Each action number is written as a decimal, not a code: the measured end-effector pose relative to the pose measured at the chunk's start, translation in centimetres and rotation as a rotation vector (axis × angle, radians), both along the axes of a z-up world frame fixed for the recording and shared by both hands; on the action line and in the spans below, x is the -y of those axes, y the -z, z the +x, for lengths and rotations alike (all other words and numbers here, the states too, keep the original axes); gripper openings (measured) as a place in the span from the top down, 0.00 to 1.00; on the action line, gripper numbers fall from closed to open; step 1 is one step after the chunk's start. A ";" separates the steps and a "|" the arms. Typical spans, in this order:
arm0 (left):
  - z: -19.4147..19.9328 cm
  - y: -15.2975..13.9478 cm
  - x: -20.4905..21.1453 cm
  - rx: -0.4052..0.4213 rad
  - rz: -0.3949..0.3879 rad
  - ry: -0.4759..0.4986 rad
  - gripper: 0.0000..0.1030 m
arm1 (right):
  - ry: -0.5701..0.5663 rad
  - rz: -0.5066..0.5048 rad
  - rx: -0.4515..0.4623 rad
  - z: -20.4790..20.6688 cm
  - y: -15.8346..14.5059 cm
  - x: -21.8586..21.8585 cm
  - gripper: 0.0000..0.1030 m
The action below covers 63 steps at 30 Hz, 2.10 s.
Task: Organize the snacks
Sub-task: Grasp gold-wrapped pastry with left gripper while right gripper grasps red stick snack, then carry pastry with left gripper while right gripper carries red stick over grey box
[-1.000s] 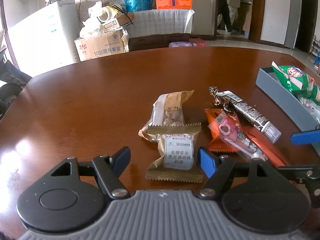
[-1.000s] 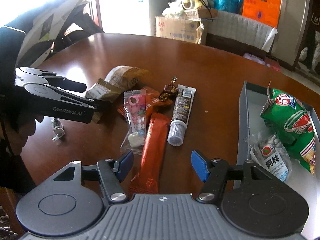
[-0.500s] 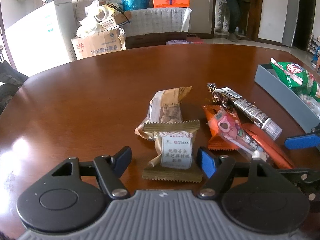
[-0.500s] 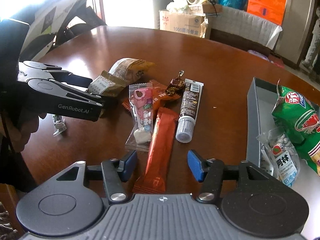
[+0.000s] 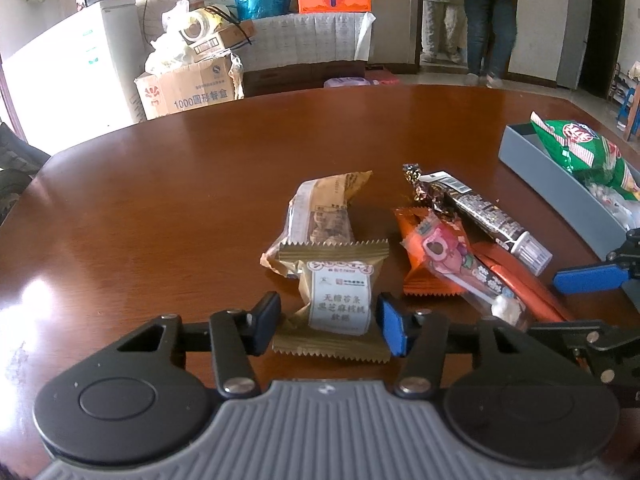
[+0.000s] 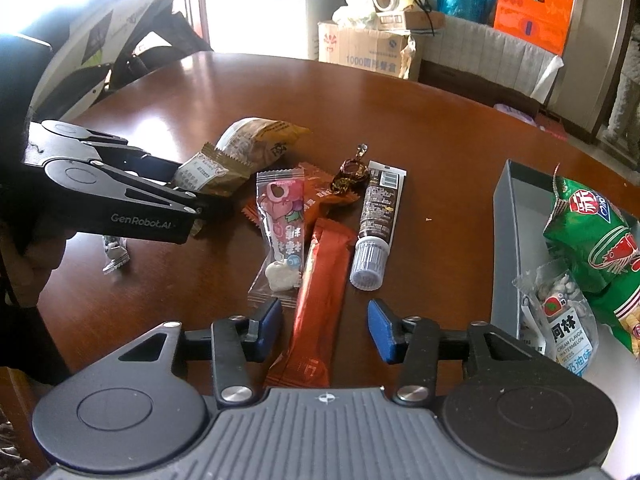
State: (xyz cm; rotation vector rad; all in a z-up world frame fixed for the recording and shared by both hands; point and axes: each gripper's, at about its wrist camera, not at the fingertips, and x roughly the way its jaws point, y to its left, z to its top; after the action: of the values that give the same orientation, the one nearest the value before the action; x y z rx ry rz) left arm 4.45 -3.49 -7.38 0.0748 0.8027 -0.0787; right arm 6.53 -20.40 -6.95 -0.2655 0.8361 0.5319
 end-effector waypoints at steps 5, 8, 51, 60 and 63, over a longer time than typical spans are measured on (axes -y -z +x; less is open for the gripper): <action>-0.1 -0.3 -0.1 0.004 -0.007 -0.008 0.52 | -0.004 -0.001 0.005 0.0 -0.1 0.1 0.65; -0.2 -0.5 0.0 0.014 -0.008 -0.011 0.58 | -0.016 -0.006 0.014 -0.1 -0.1 0.0 0.74; -2.7 -5.1 6.2 0.148 -0.020 0.125 0.62 | 0.182 0.228 0.160 -0.4 -6.5 7.1 0.78; -2.5 -5.2 8.3 0.151 -0.014 0.167 0.62 | 0.218 0.244 0.169 -0.8 -6.8 8.5 0.78; -2.5 -5.4 8.8 0.153 -0.015 0.175 0.62 | 0.224 0.245 0.174 -0.9 -6.9 8.6 0.78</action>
State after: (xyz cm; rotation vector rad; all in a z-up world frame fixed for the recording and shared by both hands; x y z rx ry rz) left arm 1.90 -12.26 -2.01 0.1351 0.6417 -0.2422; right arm 5.59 -29.00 -0.02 0.0078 0.6156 0.3896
